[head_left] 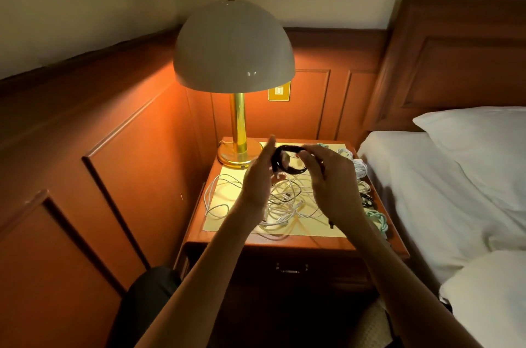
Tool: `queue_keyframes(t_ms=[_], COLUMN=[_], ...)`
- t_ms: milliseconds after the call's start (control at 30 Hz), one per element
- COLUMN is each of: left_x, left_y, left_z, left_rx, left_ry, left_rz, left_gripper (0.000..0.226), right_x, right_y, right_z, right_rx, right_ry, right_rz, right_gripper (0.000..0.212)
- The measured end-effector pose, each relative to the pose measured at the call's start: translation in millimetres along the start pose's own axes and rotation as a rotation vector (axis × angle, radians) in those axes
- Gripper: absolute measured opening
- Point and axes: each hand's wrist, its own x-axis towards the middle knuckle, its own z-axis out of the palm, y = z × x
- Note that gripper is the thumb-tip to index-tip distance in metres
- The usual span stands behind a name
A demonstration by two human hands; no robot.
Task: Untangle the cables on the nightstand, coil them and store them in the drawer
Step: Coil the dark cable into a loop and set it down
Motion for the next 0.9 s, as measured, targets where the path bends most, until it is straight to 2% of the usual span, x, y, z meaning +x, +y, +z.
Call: queue_keyframes(t_ms=[67, 167, 233, 333, 400, 533, 667, 733, 800, 900], left_x=[6, 11, 9, 7, 6, 7, 4, 1, 2, 8], left_y=[-2, -1, -2, -11, -15, -22, -31, -34, -32, -20], left_z=[-11, -20, -18, -15, -14, 1, 16, 22, 19, 4], left_rx=[0.329, 0.756, 0.778, 0.598, 0.556, 0.649, 0.597, 0.535, 0.409, 0.205], left_ry=[-0.03, 0.065, -0.082, -0.247, -0.208, 0.071, 0.243, 0.266, 0.167, -0.109], left_rz=[0.063, 0.374, 0.519, 0.498, 0.518, 0.63, 0.596, 0.536, 0.379, 0.113], left_gripper=[0.056, 0.054, 0.051, 0.045, 0.039, 0.033, 0.03, 0.032, 0.039, 0.047], right_x=[10, 16, 19, 23, 21, 9, 0, -1, -2, -1], right_y=[8, 14, 14, 11, 8, 1, 5, 5, 5, 9], right_z=[-14, -24, -24, -29, -32, -23, -13, -10, -10, -13], right_rx=[-0.097, -0.194, -0.212, -0.149, -0.083, 0.007, 0.081, 0.158, 0.115, 0.048], right_ry=[-0.191, -0.364, -0.385, -0.393, -0.331, -0.161, -0.201, -0.181, -0.141, -0.182], right_rz=[-0.091, -0.207, -0.25, -0.264, -0.218, -0.011, 0.197, 0.244, 0.19, 0.122], right_gripper=[0.024, 0.025, 0.024, 0.026, 0.024, 0.021, 0.043, 0.038, 0.032, 0.029])
